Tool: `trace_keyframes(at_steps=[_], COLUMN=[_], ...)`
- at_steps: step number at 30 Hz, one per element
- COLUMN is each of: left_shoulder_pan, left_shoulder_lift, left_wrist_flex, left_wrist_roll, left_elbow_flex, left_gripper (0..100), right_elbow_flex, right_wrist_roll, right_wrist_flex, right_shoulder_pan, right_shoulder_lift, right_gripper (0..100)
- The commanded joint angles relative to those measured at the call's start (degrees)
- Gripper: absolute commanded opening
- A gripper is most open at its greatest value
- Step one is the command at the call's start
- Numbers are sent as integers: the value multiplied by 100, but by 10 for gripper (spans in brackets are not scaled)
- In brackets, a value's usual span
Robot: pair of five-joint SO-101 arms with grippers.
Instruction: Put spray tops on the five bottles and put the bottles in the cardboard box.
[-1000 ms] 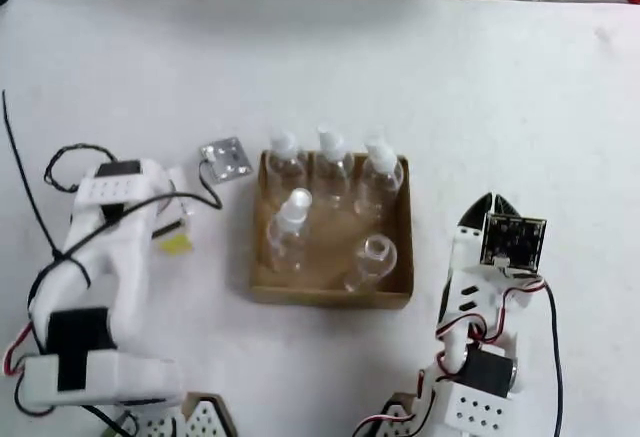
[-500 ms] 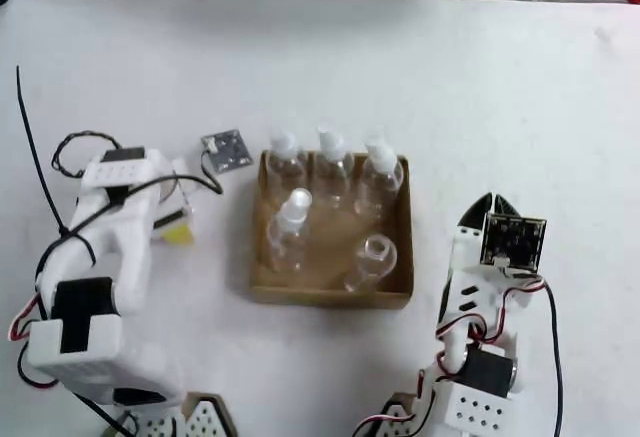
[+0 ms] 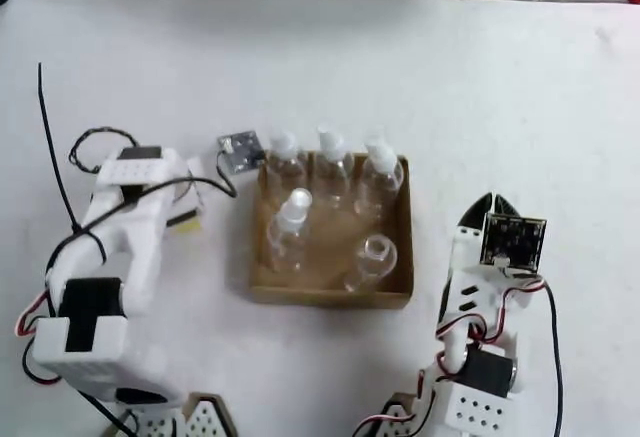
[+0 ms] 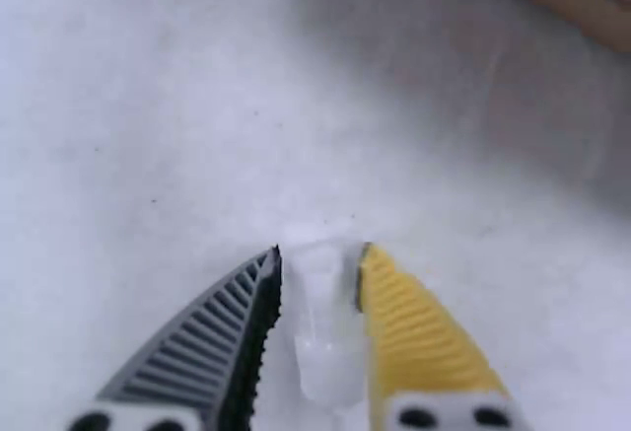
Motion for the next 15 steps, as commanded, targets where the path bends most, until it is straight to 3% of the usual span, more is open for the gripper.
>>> trace_keyframes(at_steps=[1,10,15], left_shoulder_pan=[-40,-40,-268], left_shoulder_lift=[-31,-84,-40], left_wrist_flex=[255,484,800], left_wrist_roll=[53,53,53], left_elbow_flex=[-299,-316,-703], left_gripper=[47,135,257], right_elbow_flex=[44,44,44], right_wrist_roll=[70,70,70], right_wrist_flex=[13,13,13], right_shoulder_pan=[-48,-48,-48], right_shoulder_lift=[-13,-13,-13], right_gripper=[17,17,17])
